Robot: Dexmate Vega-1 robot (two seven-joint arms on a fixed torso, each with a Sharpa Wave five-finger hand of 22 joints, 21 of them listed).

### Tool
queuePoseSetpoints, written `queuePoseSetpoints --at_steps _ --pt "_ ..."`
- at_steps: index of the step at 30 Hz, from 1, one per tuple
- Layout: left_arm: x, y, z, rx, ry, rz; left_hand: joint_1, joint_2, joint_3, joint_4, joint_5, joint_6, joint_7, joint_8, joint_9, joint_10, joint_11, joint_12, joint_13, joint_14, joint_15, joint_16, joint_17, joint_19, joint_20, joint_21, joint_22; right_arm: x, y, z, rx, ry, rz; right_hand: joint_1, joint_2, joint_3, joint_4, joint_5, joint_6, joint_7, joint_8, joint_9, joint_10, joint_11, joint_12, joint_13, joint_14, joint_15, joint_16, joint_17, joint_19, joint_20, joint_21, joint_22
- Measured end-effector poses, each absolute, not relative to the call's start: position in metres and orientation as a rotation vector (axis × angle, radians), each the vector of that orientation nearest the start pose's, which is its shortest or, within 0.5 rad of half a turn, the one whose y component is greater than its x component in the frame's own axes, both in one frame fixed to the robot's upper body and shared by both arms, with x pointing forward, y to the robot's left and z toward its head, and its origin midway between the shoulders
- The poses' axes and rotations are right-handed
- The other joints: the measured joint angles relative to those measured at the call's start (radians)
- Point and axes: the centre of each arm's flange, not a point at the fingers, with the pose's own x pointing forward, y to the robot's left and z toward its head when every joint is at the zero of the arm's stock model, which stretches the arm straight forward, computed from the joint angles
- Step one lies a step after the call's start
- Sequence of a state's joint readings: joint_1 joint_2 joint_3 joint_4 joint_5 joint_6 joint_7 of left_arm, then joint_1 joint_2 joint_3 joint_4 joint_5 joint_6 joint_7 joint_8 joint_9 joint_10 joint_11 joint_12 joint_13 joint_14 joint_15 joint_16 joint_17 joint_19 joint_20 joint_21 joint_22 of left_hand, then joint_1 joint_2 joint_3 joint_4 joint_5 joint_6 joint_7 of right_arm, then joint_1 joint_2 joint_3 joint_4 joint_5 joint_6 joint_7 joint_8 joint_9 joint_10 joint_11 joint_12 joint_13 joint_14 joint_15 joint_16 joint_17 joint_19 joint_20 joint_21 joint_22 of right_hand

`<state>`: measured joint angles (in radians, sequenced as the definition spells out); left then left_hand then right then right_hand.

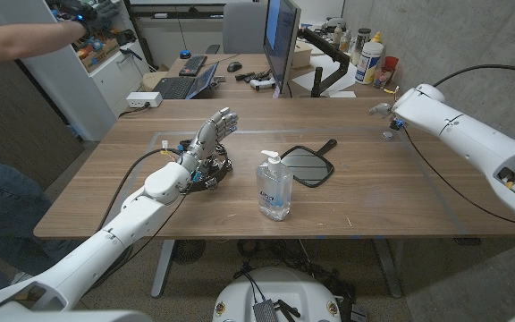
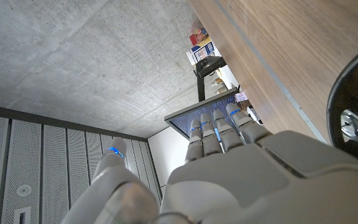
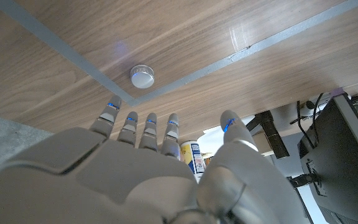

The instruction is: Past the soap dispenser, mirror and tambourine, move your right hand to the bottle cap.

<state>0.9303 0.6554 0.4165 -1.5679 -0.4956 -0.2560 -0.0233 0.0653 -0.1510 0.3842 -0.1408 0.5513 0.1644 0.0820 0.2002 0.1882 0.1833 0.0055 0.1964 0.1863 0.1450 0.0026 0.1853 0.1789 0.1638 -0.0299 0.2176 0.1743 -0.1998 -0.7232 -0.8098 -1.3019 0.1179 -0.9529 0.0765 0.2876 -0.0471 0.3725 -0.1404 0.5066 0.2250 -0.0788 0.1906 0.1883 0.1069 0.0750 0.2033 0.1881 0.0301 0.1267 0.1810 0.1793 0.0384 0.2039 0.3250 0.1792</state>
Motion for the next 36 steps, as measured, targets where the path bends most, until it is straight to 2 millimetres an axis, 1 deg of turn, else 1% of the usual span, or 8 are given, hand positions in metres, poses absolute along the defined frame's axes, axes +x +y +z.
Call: queuePoseSetpoints --at_steps 2,14,18,23,24,26,29,36 --pt "0.602 0.252 -0.018 0.235 -0.654 -0.338 0.000 0.000 0.000 0.000 0.000 0.000 0.000 0.000 0.000 0.000 0.000 0.000 0.000 -0.002 0.002 0.000 0.000 0.000 0.000 0.000 0.000 0.683 -0.382 0.107 -0.840 0.218 -0.288 0.000 0.000 0.000 0.000 0.000 0.000 0.000 0.000 0.000 -0.004 -0.004 0.000 0.000 0.000 0.000 0.000 0.000 0.000 0.000 0.000 0.000" --pt "0.602 0.258 -0.017 0.252 -0.659 -0.336 0.000 0.000 0.000 0.000 0.000 0.000 0.000 0.000 0.000 0.000 0.000 0.000 0.000 -0.002 0.002 0.000 0.000 0.000 0.000 -0.007 0.000 0.690 -0.383 0.105 -0.843 0.234 -0.288 0.000 0.000 0.000 0.000 0.000 0.000 0.000 0.000 -0.002 -0.004 -0.004 0.000 0.000 0.000 0.000 0.000 0.000 0.000 0.000 0.000 0.000" --pt "0.602 0.264 -0.015 0.259 -0.662 -0.327 0.000 0.000 -0.007 0.001 0.000 0.000 0.000 0.000 0.000 0.000 0.000 0.000 0.000 -0.002 0.002 0.000 0.000 0.000 0.000 -0.007 0.000 0.692 -0.384 0.105 -0.849 0.242 -0.289 0.000 0.000 0.000 0.000 0.000 0.000 0.000 0.000 -0.002 -0.004 -0.004 0.000 0.000 0.000 0.000 0.000 0.000 0.000 0.000 0.000 0.000" --pt "0.602 0.269 -0.015 0.266 -0.665 -0.320 0.000 0.000 -0.007 0.001 0.003 0.000 0.000 0.000 0.000 0.000 0.000 0.000 0.000 -0.002 0.002 0.000 0.000 0.000 0.000 -0.007 0.000 0.693 -0.385 0.103 -0.853 0.252 -0.290 0.000 0.000 0.000 0.000 0.000 0.000 0.000 0.000 -0.002 -0.004 -0.004 0.000 0.000 0.000 0.000 0.000 0.000 0.000 0.000 0.000 0.000" --pt "0.602 0.271 -0.015 0.267 -0.664 -0.318 0.000 0.000 -0.007 0.001 0.004 0.000 0.000 0.000 0.000 0.000 0.000 0.000 0.000 -0.002 0.002 0.000 0.000 0.000 0.000 -0.007 0.000 0.693 -0.385 0.103 -0.854 0.251 -0.290 0.000 0.000 -0.003 -0.003 0.000 0.000 0.000 0.000 -0.002 -0.004 -0.004 0.000 0.000 0.000 0.000 0.000 0.000 0.004 0.004 -0.003 0.000" --pt "0.602 0.271 -0.014 0.267 -0.667 -0.317 0.000 0.000 -0.007 0.001 0.004 0.000 0.000 0.000 0.000 0.000 0.000 0.000 0.000 -0.002 0.002 0.000 0.000 0.000 0.000 -0.007 0.000 0.694 -0.385 0.103 -0.856 0.253 -0.290 0.000 0.000 -0.004 -0.004 0.000 0.000 0.000 0.000 -0.002 -0.004 -0.004 0.000 0.000 0.000 0.000 0.000 0.000 0.005 0.005 -0.008 0.000" --pt "0.601 0.272 -0.014 0.269 -0.673 -0.320 0.003 0.003 -0.007 0.001 0.004 0.000 0.000 0.000 0.000 0.000 0.000 0.000 0.000 -0.002 0.002 0.000 0.000 0.000 0.000 -0.011 0.000 0.695 -0.383 0.102 -0.858 0.254 -0.289 0.000 0.000 -0.008 0.000 0.000 0.000 0.000 0.000 -0.002 -0.004 -0.004 0.000 0.000 0.000 0.000 0.000 0.000 0.005 0.005 -0.008 0.000" --pt "0.599 0.273 -0.016 0.266 -0.678 -0.334 0.004 0.004 -0.007 0.001 0.004 0.000 0.000 0.000 0.000 0.000 0.000 0.000 0.000 -0.002 0.002 0.000 0.000 0.000 0.000 -0.011 0.000 0.694 -0.378 0.102 -0.862 0.256 -0.290 0.000 0.000 -0.008 0.000 0.004 0.000 0.000 0.000 -0.002 -0.004 -0.004 0.000 0.000 0.000 0.000 0.000 0.000 0.005 0.005 -0.008 0.000"
